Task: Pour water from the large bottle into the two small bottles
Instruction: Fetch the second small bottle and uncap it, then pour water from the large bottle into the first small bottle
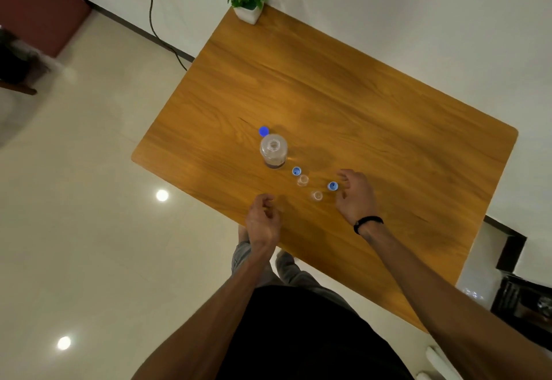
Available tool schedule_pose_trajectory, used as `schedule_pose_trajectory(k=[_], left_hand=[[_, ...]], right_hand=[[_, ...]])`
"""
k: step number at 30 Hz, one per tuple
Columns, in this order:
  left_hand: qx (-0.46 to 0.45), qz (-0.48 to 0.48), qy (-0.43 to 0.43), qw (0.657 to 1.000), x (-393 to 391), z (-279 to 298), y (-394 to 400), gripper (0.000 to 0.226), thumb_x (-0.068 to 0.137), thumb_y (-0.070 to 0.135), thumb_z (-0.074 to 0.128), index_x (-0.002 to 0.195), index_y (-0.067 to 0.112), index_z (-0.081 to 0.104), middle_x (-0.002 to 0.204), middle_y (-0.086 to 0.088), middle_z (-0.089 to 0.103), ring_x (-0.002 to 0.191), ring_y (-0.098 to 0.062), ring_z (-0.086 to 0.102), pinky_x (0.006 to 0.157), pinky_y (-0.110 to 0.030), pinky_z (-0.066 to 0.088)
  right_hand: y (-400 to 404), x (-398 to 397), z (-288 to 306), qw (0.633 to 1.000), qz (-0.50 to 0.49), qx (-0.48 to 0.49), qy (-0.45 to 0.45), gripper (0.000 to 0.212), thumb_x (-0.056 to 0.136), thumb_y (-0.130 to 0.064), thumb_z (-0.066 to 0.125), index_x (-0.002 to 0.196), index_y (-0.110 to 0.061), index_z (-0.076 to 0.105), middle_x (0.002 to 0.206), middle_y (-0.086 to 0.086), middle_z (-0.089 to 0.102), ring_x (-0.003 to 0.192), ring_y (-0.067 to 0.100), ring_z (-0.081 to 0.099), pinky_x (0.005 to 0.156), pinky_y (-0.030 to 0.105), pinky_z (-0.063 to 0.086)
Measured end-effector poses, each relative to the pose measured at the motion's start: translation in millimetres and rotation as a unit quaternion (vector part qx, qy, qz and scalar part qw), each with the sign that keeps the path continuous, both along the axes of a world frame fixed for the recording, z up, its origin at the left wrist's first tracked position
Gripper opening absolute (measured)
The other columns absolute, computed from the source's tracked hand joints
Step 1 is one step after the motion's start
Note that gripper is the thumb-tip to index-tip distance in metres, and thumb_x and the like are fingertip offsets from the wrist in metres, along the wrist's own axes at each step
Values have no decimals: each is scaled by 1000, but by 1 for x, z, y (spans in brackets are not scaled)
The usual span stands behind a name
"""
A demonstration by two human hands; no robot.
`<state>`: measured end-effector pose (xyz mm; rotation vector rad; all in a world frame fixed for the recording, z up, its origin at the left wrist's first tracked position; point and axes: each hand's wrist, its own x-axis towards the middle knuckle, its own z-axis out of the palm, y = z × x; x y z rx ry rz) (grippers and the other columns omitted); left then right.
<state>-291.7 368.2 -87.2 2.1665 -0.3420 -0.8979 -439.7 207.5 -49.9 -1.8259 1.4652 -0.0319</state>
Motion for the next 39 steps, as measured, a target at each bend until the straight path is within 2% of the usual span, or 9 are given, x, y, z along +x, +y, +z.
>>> schedule_pose_trajectory(k=[3,5,9,16,22,27,32,35,39], left_hand=[[-31,4,-13,999,29,10,-1,35,94,31,73,124,25,56,111,1,67,92,-14,66,75,-30,60],[-49,-7,-27,998,47,18,-9,45,91,38,75,129,28,54,112,4,64,93,-13,65,72,-26,57],[-86,-71,-41,993,76,34,-30,59,91,34,76,143,28,49,123,6,65,104,-11,62,80,-25,53],[-149,-207,-69,964,111,51,-49,54,94,-2,59,146,10,51,140,-5,64,126,-24,60,103,-44,52],[-144,-289,-74,944,139,51,-55,54,93,-5,57,145,9,53,138,-8,65,126,-27,61,101,-38,52],[-149,-321,-75,932,152,51,-59,49,93,-4,58,141,9,57,134,-8,68,125,-24,63,99,-42,55],[-149,-349,-68,923,161,55,-62,48,95,1,62,143,8,55,134,-8,68,126,-23,63,101,-38,54],[-151,-368,-54,916,165,56,-63,51,92,4,69,142,6,56,133,-8,68,123,-23,64,100,-26,50],[-176,-414,-45,892,171,63,-59,64,84,12,83,141,5,55,128,-8,70,115,-20,66,91,-7,45]], right_hand=[[1,14,19,998,-29,-48,-32,45,91,-4,66,133,-17,60,132,6,57,116,21,59,95,38,55],[1,31,32,996,-18,-71,-60,43,91,-18,72,132,-18,61,130,4,57,113,19,58,93,39,56],[1,79,50,994,42,-78,-63,62,82,-39,83,136,-20,59,135,1,55,124,21,51,103,34,46],[8,141,45,998,54,-37,-10,86,72,-45,89,145,-20,51,143,5,54,135,29,42,108,38,40],[15,165,41,1000,9,-14,-10,84,72,-44,89,143,-18,52,137,7,61,131,30,48,105,43,47],[20,168,40,999,-15,-35,-10,72,72,-39,88,133,-16,58,120,6,69,117,30,56,93,45,53],[26,167,47,998,-30,-53,-30,78,66,-49,91,130,-17,61,115,2,71,110,26,59,87,36,52],[34,167,59,995,-49,-68,-58,75,64,-51,92,125,-19,64,110,-3,71,106,21,61,85,33,52],[45,161,80,992,-58,-70,-85,78,62,-46,94,129,-21,64,113,-7,67,109,18,60,92,39,54]])
